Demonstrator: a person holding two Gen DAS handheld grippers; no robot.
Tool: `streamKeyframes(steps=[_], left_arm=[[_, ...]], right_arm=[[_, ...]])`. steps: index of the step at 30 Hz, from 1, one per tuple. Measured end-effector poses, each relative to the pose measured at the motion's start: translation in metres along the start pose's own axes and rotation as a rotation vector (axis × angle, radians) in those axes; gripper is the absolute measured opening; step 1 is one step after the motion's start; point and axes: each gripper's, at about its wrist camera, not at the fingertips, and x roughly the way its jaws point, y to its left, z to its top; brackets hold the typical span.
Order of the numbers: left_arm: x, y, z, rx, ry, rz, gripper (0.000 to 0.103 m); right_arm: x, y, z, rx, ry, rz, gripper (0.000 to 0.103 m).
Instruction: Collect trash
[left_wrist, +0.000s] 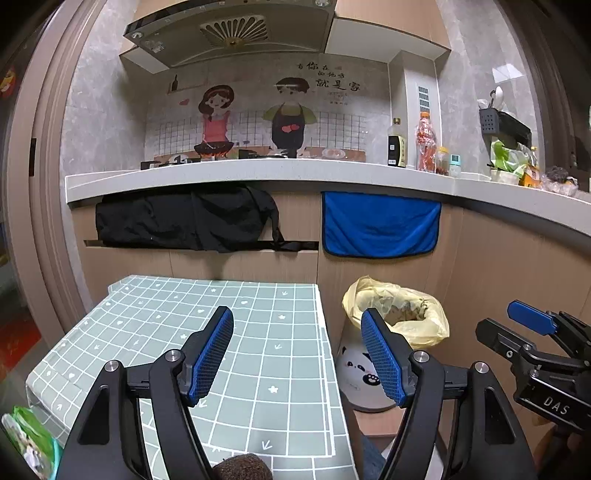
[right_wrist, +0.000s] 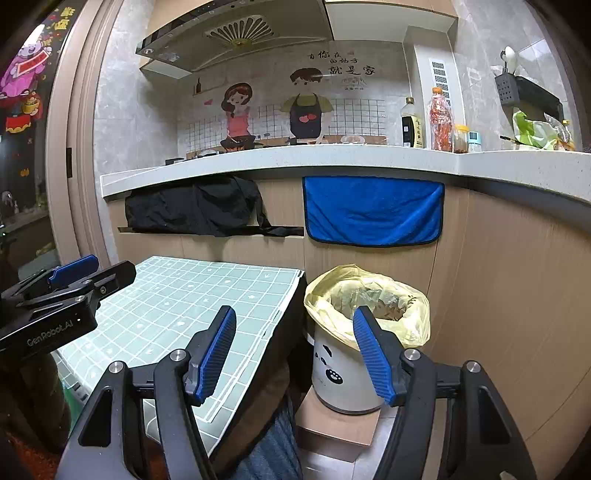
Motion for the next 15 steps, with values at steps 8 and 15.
streamKeyframes(steps=[8,15], left_arm=[[-0.0019,0.0023,0.0002,0.002,0.000,-0.003,0.072],[-0.0026,0.0035,-0.0005,0.005,0.005,-0.008,0.072]], right_arm=[[0.0019,-0.0001,0.0000,-0.002,0.022,0.001,0.063],[0.0025,-0.0033,0.0005,0.001,0.023,-0.002,0.063]])
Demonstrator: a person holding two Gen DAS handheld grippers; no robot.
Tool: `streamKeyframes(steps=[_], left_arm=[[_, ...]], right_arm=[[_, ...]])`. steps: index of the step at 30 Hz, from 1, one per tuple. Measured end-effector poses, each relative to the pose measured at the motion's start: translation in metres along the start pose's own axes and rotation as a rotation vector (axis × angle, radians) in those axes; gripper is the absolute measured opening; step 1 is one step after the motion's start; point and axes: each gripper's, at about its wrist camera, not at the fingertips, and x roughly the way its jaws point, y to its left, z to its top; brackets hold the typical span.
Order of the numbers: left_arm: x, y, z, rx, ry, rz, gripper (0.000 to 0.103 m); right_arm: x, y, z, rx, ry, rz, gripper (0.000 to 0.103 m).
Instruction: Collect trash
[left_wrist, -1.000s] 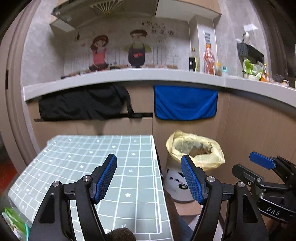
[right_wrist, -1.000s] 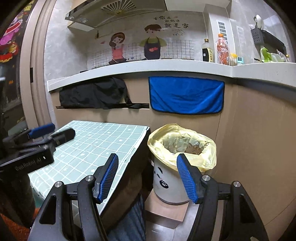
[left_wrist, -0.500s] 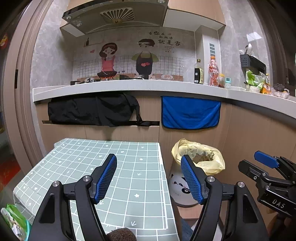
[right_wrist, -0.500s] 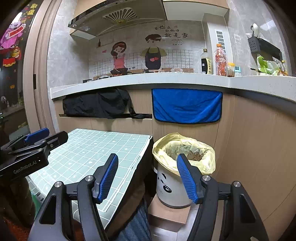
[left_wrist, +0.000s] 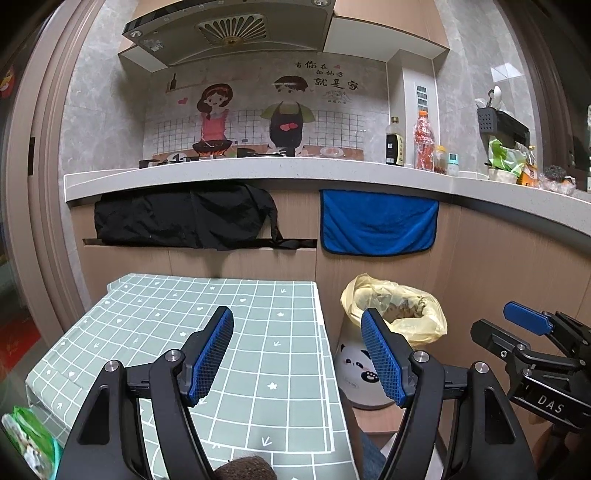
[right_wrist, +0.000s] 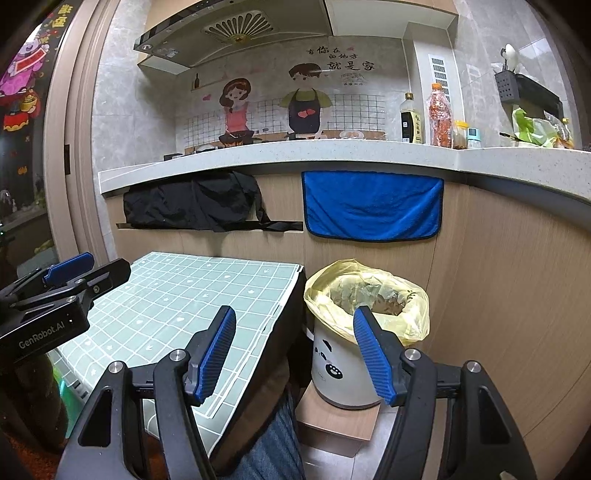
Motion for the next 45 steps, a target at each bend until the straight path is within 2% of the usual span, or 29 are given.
streamKeyframes(steps=[45], left_arm=[[0.006,-0.005,-0.011,0.019,0.038,-0.025,0.072]], right_arm=[[-0.006,-0.006,-0.001,0.024,-0.004,-0.027,0.063]])
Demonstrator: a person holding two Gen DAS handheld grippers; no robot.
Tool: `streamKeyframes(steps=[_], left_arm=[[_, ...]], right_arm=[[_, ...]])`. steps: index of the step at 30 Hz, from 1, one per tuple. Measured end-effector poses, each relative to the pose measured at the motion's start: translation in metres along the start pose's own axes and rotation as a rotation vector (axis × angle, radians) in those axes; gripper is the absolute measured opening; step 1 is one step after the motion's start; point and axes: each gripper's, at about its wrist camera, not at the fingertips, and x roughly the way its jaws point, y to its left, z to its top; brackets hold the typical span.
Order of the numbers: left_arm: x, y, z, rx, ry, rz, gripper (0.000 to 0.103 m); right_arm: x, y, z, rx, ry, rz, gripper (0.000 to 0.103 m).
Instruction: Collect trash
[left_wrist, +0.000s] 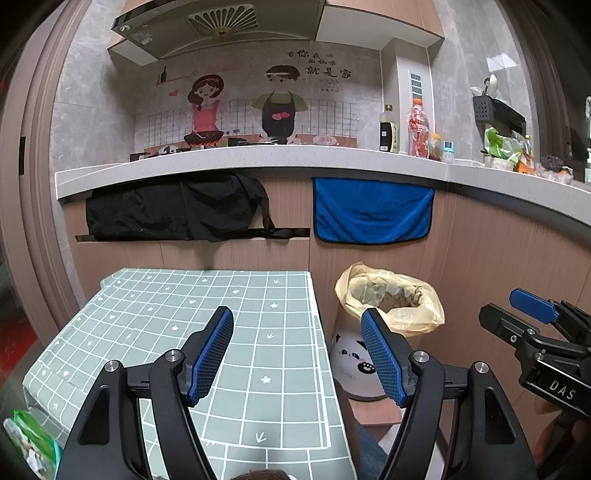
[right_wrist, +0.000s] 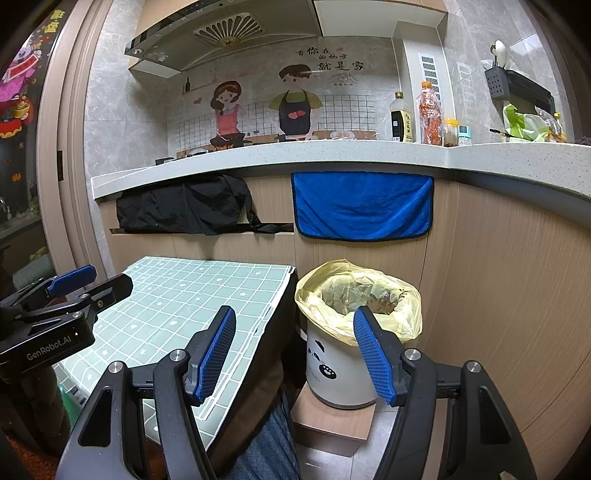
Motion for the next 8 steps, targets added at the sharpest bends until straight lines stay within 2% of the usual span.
streamKeyframes(steps=[8], left_arm=[[0.011,0.011,-0.002,-0.001,0.022,-0.020,0.072]], right_arm=[[0.009,0.005,-0.002,-0.002,0.024,-0.014,0.063]])
